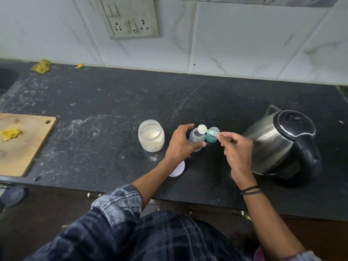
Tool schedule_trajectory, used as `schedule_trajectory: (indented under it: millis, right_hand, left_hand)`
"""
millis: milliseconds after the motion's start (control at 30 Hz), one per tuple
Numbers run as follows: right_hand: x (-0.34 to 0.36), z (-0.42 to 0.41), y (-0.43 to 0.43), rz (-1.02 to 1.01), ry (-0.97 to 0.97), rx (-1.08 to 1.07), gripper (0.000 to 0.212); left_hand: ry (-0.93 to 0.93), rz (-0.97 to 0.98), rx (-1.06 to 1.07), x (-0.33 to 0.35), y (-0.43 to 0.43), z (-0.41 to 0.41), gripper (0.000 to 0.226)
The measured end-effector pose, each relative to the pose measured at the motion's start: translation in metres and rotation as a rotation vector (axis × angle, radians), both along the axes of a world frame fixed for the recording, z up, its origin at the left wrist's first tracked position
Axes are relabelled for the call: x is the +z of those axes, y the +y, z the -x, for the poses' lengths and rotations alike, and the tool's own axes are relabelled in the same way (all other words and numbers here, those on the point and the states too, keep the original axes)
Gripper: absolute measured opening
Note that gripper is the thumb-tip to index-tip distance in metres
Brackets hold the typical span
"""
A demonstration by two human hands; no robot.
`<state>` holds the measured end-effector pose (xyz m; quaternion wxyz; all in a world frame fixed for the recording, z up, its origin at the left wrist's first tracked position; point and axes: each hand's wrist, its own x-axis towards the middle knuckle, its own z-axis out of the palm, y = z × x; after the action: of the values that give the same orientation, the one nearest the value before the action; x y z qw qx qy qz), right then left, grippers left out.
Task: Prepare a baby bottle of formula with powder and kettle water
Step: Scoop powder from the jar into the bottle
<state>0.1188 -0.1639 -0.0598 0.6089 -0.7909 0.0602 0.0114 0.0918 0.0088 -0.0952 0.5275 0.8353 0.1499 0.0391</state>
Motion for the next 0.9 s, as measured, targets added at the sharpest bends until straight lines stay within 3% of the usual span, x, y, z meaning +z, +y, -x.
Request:
schedule_trajectory:
  millis: [200, 600, 900]
  right_hand:
    - [-0.001, 0.003, -0.001, 0.266, -0.224, 0.075, 0.008]
    - [-0.013, 0.013, 0.0, 0.705, -0.81, 0.203, 0.006]
    - [-0.019, 0.015, -0.002, 0.847, -0.975, 0.277, 0.013]
  left_hand:
    - [-0.013, 0.011, 0.013, 0.0, -0.001, -0.001, 0.057]
    - [-0.022, 0.028, 0.03, -0.006, 0.0, -0.003, 0.053]
    - [-0.035, 0.009, 0.025, -0.01, 0.0, -0.004, 0.054]
